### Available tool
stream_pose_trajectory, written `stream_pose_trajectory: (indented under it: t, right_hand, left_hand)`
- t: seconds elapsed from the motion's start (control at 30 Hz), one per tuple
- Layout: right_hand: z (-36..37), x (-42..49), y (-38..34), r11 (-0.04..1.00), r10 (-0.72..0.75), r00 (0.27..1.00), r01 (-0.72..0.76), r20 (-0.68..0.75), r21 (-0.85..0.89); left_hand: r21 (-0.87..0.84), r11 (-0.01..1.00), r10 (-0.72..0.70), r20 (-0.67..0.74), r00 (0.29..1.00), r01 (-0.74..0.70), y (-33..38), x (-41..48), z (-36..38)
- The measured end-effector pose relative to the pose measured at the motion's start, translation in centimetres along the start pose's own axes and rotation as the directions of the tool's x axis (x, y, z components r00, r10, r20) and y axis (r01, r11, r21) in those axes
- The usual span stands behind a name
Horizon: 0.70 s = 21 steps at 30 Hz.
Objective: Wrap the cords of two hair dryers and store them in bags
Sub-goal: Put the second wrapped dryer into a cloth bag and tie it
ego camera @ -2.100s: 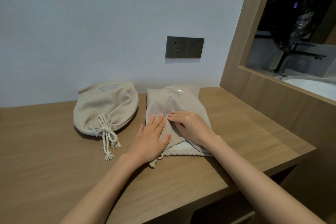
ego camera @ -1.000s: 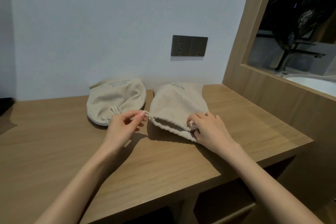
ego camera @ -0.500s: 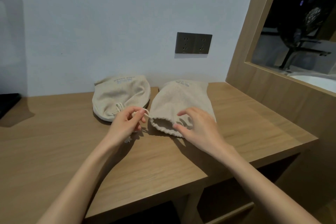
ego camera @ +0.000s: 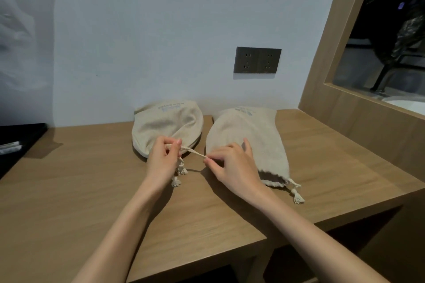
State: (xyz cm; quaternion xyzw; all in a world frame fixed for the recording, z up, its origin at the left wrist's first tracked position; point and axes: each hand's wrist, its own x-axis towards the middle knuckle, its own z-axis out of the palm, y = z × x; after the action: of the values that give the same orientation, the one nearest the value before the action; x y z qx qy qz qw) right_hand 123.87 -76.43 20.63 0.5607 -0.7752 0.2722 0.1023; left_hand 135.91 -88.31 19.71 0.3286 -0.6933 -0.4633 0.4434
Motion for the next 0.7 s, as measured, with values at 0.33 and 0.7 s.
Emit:
stream_pose_trajectory:
  t: [0.33, 0.7]
  right_hand:
    - [-2.2, -2.1, 4.8, 0.996, -0.075, 0.996, 0.078, 0.051, -0.052]
    - [-5.6, -5.3, 8.7, 0.976, 0.134, 0.967, -0.091, -0.216, 0.199]
  left_hand:
    - [0.038, 0.998, -0.042, -0.04, 0.998, 0.043, -0.2, 0.1, -0.6]
    - [0.618, 0.703, 0.398, 0.068, 0.915, -0.352, 2.5, -3.2, 3.2]
